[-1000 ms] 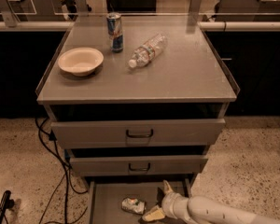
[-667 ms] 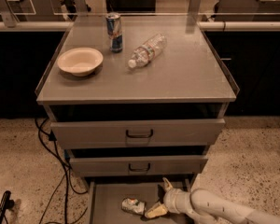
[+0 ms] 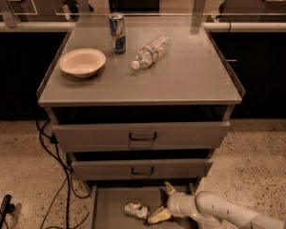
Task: Pick 7up can from bottom drawer and place on counter
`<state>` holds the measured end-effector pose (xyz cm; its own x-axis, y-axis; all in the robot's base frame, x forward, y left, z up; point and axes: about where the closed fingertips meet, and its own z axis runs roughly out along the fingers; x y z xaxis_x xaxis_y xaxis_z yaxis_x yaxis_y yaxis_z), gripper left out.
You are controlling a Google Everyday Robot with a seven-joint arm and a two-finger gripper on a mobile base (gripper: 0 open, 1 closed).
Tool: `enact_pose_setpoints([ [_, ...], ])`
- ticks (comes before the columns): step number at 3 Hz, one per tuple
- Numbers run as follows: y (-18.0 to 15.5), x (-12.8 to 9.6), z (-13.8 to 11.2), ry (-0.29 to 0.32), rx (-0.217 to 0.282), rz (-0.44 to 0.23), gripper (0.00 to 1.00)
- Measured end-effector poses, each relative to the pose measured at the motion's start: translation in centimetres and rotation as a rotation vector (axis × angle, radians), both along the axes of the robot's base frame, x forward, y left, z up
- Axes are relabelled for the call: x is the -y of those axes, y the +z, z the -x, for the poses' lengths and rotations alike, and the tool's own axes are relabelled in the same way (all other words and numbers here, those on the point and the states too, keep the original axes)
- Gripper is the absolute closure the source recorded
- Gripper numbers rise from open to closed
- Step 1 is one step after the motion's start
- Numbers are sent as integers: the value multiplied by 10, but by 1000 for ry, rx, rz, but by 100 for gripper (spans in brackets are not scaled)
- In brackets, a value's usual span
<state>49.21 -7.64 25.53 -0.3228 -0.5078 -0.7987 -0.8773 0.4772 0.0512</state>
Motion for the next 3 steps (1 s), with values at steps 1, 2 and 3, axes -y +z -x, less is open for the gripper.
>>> enact_pose_setpoints([
  [1,-4,-9,1,14,4,-30,0],
  [2,-16,-26,3,44,23,-42,0],
  [3,-28,-31,2,44,53,-24,0],
])
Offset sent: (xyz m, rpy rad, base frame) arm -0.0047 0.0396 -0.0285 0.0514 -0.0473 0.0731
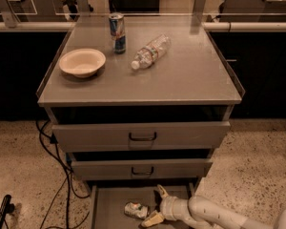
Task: Pick 7up can from bottom drawer and place on counter
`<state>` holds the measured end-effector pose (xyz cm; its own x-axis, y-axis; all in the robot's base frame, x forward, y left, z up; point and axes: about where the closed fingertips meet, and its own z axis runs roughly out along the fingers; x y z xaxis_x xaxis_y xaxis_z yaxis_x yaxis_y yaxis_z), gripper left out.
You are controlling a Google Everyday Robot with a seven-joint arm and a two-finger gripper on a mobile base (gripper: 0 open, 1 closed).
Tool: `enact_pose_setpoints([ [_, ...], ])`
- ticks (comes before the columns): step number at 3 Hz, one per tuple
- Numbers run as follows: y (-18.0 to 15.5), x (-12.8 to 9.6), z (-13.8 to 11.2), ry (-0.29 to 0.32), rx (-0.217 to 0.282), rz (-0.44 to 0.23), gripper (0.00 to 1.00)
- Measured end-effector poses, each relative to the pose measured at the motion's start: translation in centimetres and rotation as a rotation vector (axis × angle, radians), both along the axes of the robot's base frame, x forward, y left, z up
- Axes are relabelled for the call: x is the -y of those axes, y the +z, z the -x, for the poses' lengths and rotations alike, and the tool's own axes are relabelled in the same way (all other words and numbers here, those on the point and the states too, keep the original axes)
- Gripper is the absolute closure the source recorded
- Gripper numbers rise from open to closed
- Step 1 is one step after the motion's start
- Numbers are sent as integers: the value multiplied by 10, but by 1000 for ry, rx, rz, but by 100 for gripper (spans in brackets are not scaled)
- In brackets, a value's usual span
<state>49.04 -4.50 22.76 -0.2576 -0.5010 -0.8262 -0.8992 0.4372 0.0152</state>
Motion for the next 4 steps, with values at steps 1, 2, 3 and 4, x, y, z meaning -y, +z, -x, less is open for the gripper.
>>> enact_pose_setpoints([
  [1,-15,-5,-4,-10,44,38,0],
  [2,-27,-11,-7,-5,62,58,0],
  [3,-31,-26,-6,58,81,57,0],
  [4,-31,-30,-4,77,83,52,0],
])
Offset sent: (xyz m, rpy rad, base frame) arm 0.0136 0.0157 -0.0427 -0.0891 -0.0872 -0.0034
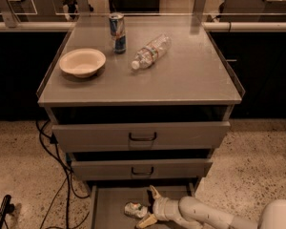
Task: Pick 7up can from bottom drawer and place on counter
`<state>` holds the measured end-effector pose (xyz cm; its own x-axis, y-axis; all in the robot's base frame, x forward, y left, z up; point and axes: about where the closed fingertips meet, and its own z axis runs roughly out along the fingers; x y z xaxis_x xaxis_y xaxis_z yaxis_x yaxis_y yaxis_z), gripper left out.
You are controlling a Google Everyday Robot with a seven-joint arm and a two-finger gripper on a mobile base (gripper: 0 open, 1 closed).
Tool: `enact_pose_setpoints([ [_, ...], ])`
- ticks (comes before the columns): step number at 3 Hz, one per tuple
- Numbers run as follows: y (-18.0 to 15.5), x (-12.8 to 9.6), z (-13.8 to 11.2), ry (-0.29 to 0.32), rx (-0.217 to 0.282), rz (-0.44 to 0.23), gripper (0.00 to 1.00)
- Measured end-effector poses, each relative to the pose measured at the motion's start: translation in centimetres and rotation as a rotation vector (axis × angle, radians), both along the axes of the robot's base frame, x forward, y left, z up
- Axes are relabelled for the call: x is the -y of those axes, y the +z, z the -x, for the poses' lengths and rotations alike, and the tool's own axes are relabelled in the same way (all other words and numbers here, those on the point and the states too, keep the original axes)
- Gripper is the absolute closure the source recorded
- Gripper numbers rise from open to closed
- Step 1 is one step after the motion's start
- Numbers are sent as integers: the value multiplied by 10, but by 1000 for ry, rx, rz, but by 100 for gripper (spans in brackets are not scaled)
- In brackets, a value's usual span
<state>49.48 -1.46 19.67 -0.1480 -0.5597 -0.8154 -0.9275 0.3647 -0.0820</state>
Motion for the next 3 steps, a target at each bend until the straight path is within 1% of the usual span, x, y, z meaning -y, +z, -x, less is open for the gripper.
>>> enact_pose_setpoints([
  [1,2,-4,0,59,-10,-15,0],
  [2,3,-13,1,159,-25,-38,0],
  [3,0,-17,3,222,-43,-38,0],
])
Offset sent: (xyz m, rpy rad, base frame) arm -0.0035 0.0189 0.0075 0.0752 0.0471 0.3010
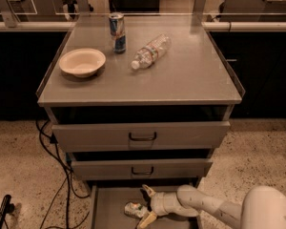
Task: Pick 7up can from bottom drawer and place on counter
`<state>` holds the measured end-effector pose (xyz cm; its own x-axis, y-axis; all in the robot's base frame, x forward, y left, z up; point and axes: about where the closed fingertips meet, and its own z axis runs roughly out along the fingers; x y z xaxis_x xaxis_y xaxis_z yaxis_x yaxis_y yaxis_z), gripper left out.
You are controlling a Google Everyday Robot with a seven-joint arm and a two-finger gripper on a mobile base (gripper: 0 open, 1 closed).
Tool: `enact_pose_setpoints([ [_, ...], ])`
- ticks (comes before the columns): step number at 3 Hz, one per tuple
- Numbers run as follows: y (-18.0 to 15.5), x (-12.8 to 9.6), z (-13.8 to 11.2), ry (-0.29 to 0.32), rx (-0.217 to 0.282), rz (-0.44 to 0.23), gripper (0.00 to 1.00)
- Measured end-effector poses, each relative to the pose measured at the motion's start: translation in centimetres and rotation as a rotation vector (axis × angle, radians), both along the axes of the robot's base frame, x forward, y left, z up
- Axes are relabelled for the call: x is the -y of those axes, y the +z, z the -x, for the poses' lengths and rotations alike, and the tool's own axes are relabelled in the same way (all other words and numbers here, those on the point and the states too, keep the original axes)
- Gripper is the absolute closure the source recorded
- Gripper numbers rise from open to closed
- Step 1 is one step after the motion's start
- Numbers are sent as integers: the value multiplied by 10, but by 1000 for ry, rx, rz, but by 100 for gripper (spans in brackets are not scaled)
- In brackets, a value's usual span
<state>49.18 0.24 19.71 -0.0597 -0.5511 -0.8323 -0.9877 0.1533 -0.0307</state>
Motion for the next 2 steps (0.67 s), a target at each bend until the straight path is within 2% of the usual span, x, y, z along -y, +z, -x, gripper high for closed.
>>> enact_pose_setpoints([
  [1,-4,1,6,21,-31,67,0],
  [2,-6,4,16,-123,-83,134,0],
])
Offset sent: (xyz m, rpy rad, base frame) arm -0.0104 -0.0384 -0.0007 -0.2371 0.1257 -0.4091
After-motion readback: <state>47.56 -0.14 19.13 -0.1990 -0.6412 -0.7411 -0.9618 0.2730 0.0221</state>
